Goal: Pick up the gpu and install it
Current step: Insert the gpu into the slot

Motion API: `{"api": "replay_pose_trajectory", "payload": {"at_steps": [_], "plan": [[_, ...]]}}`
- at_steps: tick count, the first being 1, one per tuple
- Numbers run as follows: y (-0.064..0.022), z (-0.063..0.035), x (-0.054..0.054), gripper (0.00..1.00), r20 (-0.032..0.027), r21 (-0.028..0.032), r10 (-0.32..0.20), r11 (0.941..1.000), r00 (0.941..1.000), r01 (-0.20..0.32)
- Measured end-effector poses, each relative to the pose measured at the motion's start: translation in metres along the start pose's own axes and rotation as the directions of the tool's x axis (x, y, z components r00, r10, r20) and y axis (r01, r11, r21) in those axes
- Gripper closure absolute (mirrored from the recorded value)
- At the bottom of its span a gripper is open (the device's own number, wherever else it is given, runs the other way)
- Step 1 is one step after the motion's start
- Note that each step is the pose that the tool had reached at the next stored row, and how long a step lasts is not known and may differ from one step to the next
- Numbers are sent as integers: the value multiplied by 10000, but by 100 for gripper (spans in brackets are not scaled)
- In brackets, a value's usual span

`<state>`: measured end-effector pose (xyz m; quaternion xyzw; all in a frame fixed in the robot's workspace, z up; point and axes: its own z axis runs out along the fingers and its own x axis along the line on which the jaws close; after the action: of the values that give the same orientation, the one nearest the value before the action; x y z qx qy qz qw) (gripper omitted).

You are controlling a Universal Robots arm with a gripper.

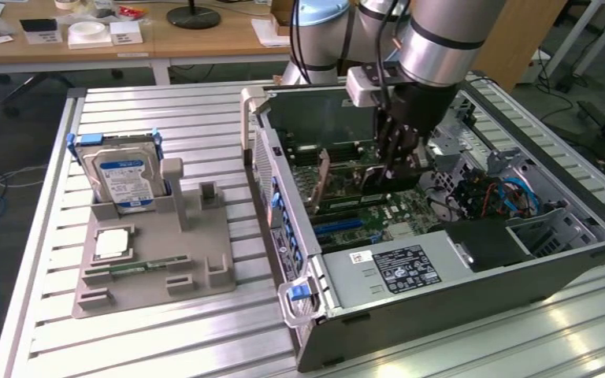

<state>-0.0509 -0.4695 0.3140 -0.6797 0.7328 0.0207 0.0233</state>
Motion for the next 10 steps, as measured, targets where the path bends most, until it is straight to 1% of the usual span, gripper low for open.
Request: {"api": "replay_pose_trajectory", "payload": {"at_steps": [6,10], "plan": [[2,43,3,73,1,0,4,10000,10000,-4],[4,108,8,73,1,-1,-22,10000,10000,22]]}}
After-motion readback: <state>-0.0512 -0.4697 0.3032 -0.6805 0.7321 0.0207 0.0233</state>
